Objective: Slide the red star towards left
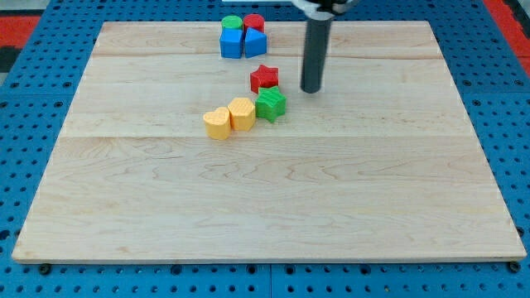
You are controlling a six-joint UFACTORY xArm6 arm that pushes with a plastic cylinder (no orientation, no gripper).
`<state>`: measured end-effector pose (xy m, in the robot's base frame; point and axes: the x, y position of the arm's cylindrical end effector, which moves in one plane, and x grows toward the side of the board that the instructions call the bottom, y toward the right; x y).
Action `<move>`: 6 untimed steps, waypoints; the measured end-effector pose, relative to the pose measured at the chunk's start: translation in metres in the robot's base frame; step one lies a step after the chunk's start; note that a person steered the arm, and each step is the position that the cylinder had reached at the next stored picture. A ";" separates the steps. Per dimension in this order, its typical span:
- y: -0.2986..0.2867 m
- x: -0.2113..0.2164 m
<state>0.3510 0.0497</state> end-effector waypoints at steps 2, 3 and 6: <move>-0.054 -0.019; -0.082 -0.032; -0.062 0.018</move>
